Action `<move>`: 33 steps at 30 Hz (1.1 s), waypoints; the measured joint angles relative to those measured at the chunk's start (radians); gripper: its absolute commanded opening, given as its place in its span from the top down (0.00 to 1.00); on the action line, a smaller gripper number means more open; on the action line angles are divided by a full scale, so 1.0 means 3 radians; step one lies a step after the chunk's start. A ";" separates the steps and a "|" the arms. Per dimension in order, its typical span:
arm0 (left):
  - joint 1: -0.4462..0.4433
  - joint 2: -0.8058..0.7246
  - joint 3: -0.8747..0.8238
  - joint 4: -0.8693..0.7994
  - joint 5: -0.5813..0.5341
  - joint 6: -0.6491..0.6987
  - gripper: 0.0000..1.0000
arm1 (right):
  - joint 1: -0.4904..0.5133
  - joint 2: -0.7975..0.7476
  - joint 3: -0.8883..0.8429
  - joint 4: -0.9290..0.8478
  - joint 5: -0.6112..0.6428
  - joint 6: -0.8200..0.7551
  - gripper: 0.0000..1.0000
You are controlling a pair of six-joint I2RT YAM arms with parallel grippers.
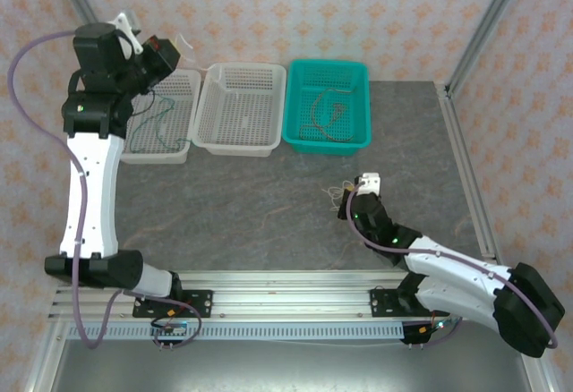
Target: Untangle the cables
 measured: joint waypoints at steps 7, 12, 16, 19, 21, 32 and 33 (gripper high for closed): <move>-0.0061 0.1202 0.0501 0.0209 -0.0028 0.0015 1.00 | 0.0000 0.0005 0.0217 -0.0025 -0.0253 0.0010 1.00; -0.0234 0.1963 0.0601 0.0056 -0.0084 0.0179 0.53 | 0.0000 0.0005 0.0275 -0.0051 -0.0352 0.0042 1.00; -0.0352 0.2057 0.0399 -0.0024 -0.0136 0.0212 0.19 | 0.0000 0.0022 0.0286 -0.0102 -0.0436 0.0042 1.00; -0.0376 0.1756 0.0041 -0.0009 -0.0197 0.0225 0.17 | 0.0000 0.0065 0.0304 -0.0120 -0.0607 0.0011 1.00; -0.0376 0.1400 -0.0206 0.0011 -0.0278 0.0281 0.17 | 0.0000 0.0102 0.0314 -0.0117 -0.0783 -0.0031 1.00; -0.0870 -0.0813 -0.1733 0.0996 0.0207 0.1077 0.05 | 0.0000 0.0407 0.0478 0.0061 -0.1494 -0.0161 1.00; -0.0954 -0.0921 -0.1874 0.1054 0.0281 0.1195 0.02 | 0.0000 0.0435 0.0507 0.0103 -0.1578 -0.0161 1.00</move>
